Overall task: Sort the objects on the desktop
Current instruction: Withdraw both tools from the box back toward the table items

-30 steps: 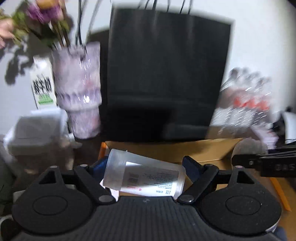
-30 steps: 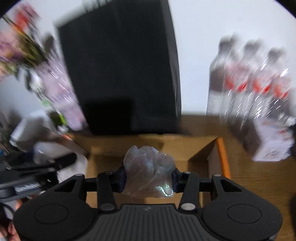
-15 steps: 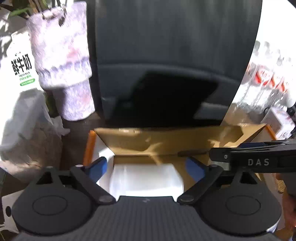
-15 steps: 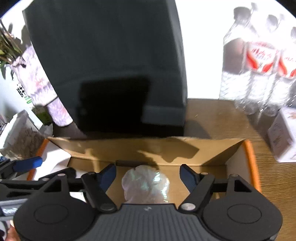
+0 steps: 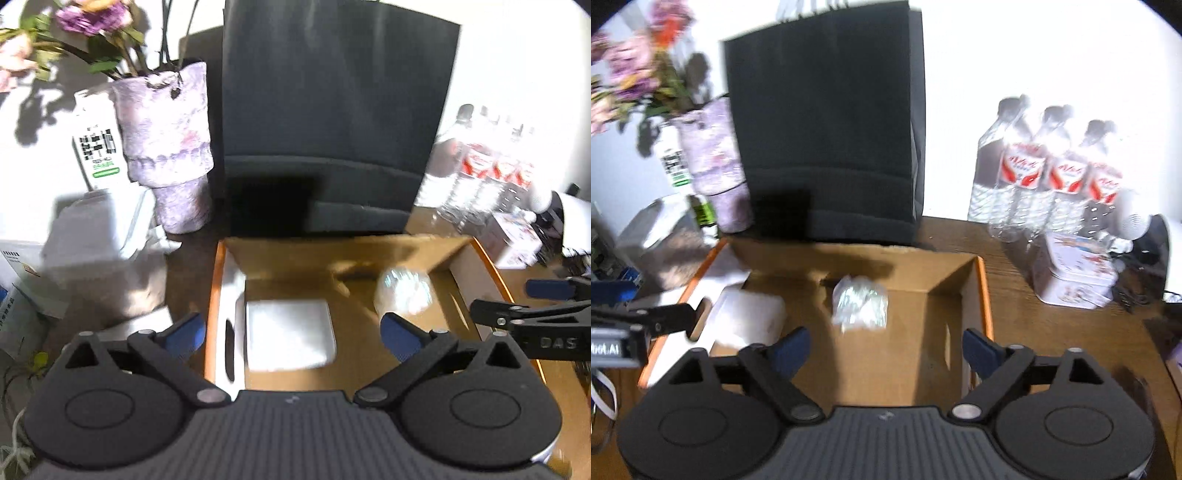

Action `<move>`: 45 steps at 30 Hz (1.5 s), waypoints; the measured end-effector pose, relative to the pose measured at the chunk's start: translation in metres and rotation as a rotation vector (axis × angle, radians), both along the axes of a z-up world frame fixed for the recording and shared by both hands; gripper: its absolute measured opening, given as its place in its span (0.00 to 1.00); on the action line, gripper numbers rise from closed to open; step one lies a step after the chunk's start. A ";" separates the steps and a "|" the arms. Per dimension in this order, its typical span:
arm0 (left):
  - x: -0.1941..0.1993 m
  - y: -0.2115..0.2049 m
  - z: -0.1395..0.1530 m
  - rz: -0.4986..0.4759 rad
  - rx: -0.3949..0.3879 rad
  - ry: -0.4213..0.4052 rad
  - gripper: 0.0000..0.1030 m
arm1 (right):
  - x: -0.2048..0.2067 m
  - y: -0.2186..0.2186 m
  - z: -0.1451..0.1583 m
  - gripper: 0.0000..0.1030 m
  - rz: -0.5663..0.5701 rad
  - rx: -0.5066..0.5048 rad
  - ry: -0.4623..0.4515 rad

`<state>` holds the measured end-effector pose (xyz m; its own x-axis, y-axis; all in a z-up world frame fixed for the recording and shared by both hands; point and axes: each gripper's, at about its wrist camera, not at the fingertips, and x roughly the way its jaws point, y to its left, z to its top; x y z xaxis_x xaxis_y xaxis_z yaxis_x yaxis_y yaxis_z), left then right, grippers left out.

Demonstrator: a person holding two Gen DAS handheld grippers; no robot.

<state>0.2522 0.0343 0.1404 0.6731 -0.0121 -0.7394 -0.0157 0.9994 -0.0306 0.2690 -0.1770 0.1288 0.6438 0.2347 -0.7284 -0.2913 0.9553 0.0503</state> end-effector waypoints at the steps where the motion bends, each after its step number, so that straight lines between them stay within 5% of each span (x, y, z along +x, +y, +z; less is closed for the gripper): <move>1: -0.014 -0.001 0.001 0.005 0.006 -0.008 1.00 | -0.013 -0.004 0.002 0.87 0.009 0.003 -0.014; 7: -0.098 0.000 -0.005 0.059 0.009 -0.076 1.00 | -0.100 -0.026 0.000 0.88 0.029 0.037 -0.084; 17: -0.259 -0.016 -0.043 -0.008 -0.023 -0.220 1.00 | -0.281 -0.048 -0.047 0.97 0.087 -0.002 -0.320; 26: -0.359 -0.024 -0.089 -0.013 0.013 -0.295 1.00 | -0.369 -0.051 -0.099 0.98 0.066 -0.028 -0.305; 30: -0.375 -0.026 -0.106 -0.029 0.003 -0.283 1.00 | -0.385 -0.042 -0.106 1.00 0.102 -0.075 -0.341; 35: -0.376 -0.026 -0.113 -0.039 -0.032 -0.282 1.00 | -0.394 -0.053 -0.112 1.00 0.110 0.059 -0.422; 38: -0.372 -0.025 -0.116 -0.028 -0.033 -0.295 1.00 | -0.385 -0.046 -0.120 0.98 0.121 -0.020 -0.344; 45: -0.327 -0.029 -0.107 -0.012 -0.054 -0.303 1.00 | -0.345 -0.070 -0.101 0.92 0.019 0.135 -0.290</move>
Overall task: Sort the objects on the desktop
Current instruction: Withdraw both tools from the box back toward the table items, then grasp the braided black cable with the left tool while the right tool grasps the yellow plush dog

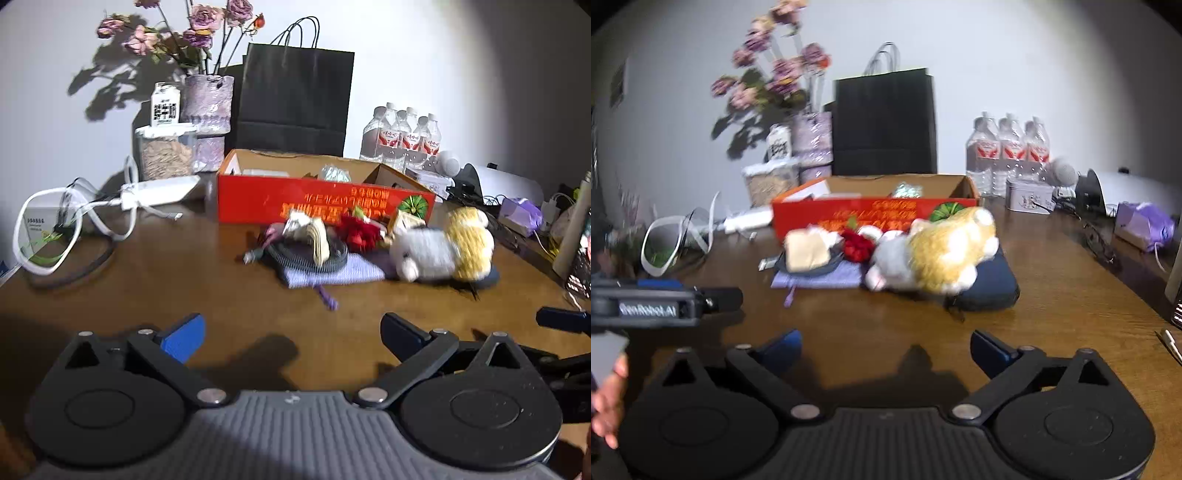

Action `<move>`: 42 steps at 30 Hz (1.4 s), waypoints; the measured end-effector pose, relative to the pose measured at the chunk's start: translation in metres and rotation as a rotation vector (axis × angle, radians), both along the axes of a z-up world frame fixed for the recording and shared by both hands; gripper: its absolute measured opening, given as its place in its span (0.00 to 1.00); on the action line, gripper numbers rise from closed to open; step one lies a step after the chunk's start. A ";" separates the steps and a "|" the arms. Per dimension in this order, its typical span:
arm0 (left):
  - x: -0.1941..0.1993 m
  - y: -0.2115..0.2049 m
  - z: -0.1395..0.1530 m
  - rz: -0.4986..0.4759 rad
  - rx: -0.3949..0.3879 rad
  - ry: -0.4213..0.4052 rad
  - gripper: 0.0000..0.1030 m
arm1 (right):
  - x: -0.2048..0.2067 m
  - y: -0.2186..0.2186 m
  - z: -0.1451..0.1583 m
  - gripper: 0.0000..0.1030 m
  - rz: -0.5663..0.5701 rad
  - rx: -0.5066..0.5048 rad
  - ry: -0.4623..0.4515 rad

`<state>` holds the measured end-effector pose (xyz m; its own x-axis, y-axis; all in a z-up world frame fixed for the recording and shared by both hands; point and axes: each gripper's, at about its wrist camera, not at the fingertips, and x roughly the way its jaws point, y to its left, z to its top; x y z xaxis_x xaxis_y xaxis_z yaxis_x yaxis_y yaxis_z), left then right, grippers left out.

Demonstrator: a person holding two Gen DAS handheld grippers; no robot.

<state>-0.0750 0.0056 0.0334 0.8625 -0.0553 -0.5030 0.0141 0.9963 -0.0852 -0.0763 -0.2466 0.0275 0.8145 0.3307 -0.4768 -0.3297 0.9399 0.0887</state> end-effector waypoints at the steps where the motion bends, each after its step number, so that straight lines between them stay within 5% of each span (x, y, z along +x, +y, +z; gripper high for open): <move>1: 0.010 -0.001 0.003 -0.013 -0.001 -0.010 1.00 | 0.011 -0.004 0.005 0.88 -0.013 0.020 -0.003; 5: 0.061 -0.010 0.009 -0.052 0.029 -0.072 0.97 | 0.058 -0.010 0.025 0.87 -0.067 0.062 -0.031; 10: 0.120 -0.017 0.005 -0.110 0.019 0.044 0.38 | 0.127 0.001 0.027 0.82 -0.193 -0.010 0.058; 12: 0.130 -0.016 0.000 -0.121 -0.001 0.089 0.21 | 0.148 0.004 0.021 0.70 -0.243 -0.031 0.118; 15: 0.130 -0.016 -0.005 -0.141 0.001 0.090 0.06 | 0.162 0.007 0.009 0.65 -0.254 -0.050 0.163; 19: 0.120 -0.018 0.002 -0.168 0.021 0.049 0.05 | 0.160 0.008 0.011 0.48 -0.256 -0.046 0.156; 26: 0.088 -0.013 0.046 -0.172 -0.004 -0.046 0.05 | 0.126 0.007 0.038 0.46 -0.211 -0.027 0.133; 31: 0.059 -0.005 0.064 -0.196 -0.040 -0.041 0.05 | 0.079 0.008 0.057 0.46 -0.105 -0.022 0.104; 42: -0.022 0.009 0.025 -0.143 -0.069 0.060 0.05 | -0.014 -0.002 0.036 0.46 0.096 0.003 0.154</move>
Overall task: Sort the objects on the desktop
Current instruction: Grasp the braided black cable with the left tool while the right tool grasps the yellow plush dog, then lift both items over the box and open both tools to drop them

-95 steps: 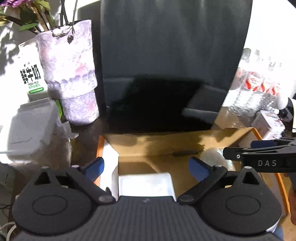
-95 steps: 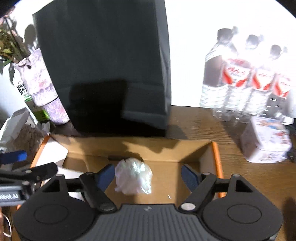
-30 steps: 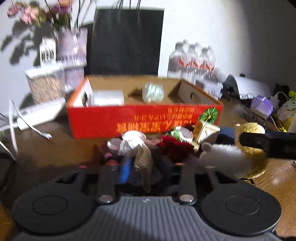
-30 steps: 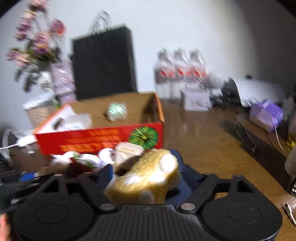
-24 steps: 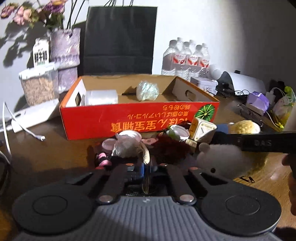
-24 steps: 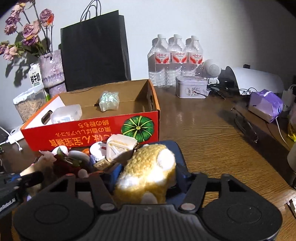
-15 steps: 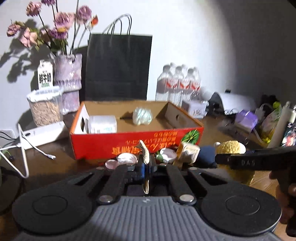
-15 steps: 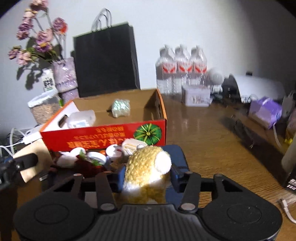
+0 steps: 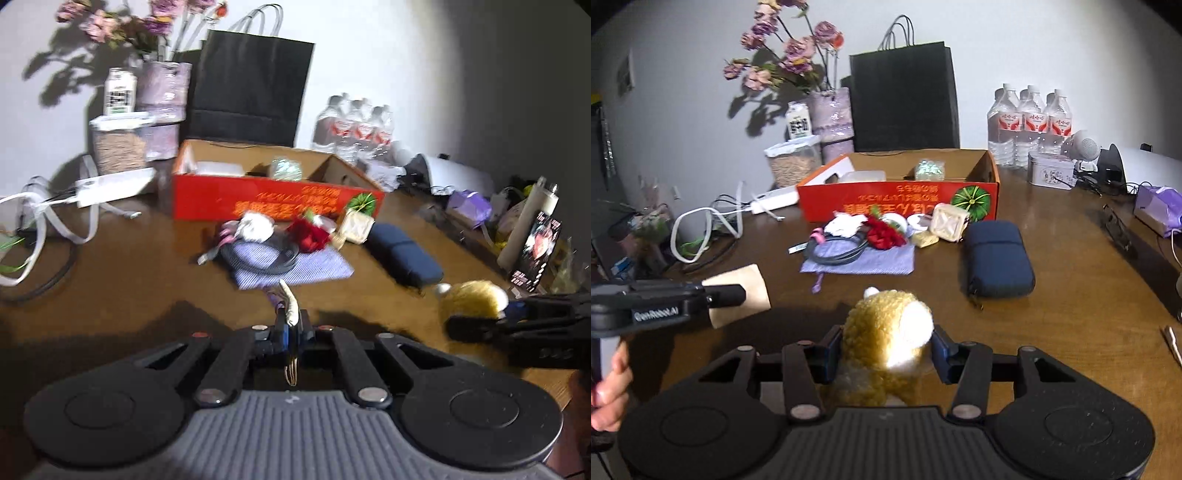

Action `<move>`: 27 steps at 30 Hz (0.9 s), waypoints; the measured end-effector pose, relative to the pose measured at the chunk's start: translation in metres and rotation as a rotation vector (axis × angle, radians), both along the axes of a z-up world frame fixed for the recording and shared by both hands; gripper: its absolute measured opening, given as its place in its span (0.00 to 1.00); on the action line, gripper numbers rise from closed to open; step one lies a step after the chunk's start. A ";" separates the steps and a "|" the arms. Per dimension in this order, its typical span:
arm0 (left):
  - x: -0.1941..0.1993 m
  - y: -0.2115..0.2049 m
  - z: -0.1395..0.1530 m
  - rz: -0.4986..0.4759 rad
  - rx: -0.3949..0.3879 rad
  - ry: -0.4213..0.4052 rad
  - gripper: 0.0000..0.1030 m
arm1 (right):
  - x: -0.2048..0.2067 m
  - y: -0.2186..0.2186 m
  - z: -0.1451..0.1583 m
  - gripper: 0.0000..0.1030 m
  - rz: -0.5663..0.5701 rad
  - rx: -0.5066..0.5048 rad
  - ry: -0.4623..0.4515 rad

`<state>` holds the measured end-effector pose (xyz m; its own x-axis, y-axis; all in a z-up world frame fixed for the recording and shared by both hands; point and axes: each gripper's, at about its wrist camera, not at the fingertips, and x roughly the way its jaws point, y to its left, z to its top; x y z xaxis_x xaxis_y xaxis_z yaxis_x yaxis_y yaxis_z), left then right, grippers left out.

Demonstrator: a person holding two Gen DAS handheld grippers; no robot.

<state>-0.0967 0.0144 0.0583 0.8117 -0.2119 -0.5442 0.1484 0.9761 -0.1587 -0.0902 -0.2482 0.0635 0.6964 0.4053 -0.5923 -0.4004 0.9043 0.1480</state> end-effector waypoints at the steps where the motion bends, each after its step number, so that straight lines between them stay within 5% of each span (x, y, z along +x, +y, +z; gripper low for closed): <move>1: -0.010 0.000 -0.002 0.014 0.000 -0.011 0.05 | -0.007 -0.003 0.000 0.47 0.008 0.010 0.001; 11: -0.022 -0.002 -0.006 0.039 -0.003 -0.026 0.05 | -0.010 -0.011 -0.003 0.47 0.021 0.021 -0.005; 18: 0.043 0.015 0.056 0.006 -0.030 -0.145 0.05 | 0.050 -0.003 0.075 0.47 -0.004 -0.032 -0.217; 22: 0.105 0.022 0.104 0.008 0.035 -0.245 0.05 | 0.122 0.011 0.126 0.47 0.005 -0.073 -0.309; 27: 0.214 0.030 0.115 0.049 0.024 -0.131 0.05 | 0.251 0.030 0.136 0.48 -0.014 -0.061 -0.163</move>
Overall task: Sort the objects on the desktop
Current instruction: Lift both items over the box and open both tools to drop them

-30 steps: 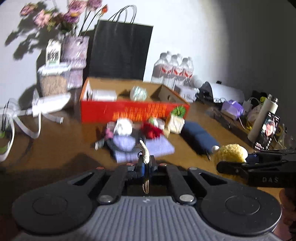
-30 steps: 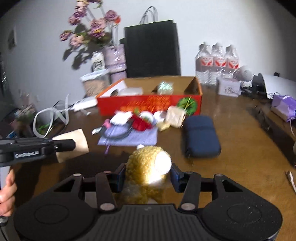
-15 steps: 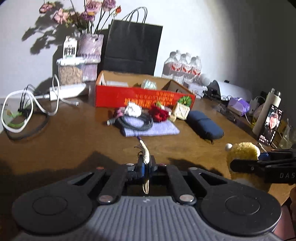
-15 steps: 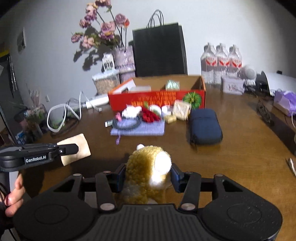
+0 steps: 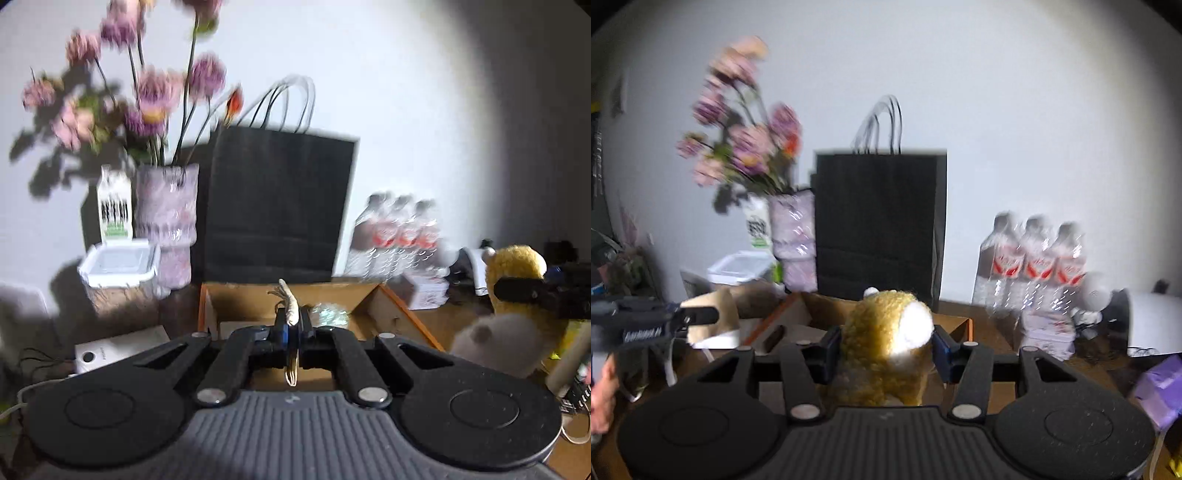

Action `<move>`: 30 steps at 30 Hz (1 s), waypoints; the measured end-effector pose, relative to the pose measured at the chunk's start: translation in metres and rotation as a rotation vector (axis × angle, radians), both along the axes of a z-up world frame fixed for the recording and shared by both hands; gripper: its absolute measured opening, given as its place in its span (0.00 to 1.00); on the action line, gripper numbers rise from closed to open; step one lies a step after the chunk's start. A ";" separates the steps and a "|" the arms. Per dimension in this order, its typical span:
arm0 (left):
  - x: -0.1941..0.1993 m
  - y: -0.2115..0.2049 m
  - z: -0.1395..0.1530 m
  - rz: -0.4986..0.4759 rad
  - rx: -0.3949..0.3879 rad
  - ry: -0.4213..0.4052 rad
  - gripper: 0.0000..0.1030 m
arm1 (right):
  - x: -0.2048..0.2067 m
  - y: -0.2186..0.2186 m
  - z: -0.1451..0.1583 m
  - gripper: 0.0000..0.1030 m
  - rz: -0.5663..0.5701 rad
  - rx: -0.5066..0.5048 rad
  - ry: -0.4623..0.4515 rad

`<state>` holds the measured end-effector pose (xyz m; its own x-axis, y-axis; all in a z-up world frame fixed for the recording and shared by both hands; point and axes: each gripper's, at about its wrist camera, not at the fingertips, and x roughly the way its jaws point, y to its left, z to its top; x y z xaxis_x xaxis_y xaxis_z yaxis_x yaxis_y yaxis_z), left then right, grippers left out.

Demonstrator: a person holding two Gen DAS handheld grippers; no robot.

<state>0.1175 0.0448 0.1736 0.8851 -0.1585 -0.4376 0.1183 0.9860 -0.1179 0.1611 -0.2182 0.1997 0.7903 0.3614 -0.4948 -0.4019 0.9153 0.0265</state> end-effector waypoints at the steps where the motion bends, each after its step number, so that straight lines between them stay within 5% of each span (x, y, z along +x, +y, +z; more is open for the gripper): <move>1: 0.016 0.001 -0.004 0.014 0.009 0.015 0.05 | 0.028 0.008 -0.007 0.48 -0.013 -0.024 0.037; 7: 0.093 0.006 -0.060 0.082 0.067 0.183 0.05 | 0.131 0.042 -0.077 0.48 -0.068 -0.137 0.251; 14: 0.116 0.005 -0.109 0.033 0.149 0.330 0.09 | 0.155 0.062 -0.151 0.51 -0.102 -0.386 0.416; 16: 0.114 0.005 -0.115 0.035 0.147 0.359 0.31 | 0.156 0.062 -0.157 0.55 -0.092 -0.426 0.435; 18: 0.113 0.010 -0.110 0.023 0.104 0.354 0.57 | 0.151 0.063 -0.150 0.61 -0.096 -0.434 0.407; 20: 0.114 0.010 -0.091 -0.008 0.091 0.319 0.63 | 0.145 0.065 -0.135 0.79 -0.100 -0.418 0.353; 22: 0.113 0.008 -0.069 -0.009 0.094 0.281 0.78 | 0.139 0.064 -0.111 0.83 -0.115 -0.367 0.301; 27: 0.104 0.014 -0.015 0.032 0.068 0.189 0.98 | 0.117 0.061 -0.064 0.87 -0.059 -0.180 0.281; 30: 0.086 0.020 -0.011 0.062 0.041 0.174 1.00 | 0.087 0.062 -0.053 0.87 -0.034 -0.120 0.257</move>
<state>0.2040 0.0648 0.1630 0.8032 -0.0847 -0.5897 0.0384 0.9951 -0.0906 0.2483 -0.1557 0.1464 0.6442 0.2634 -0.7180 -0.3646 0.9310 0.0144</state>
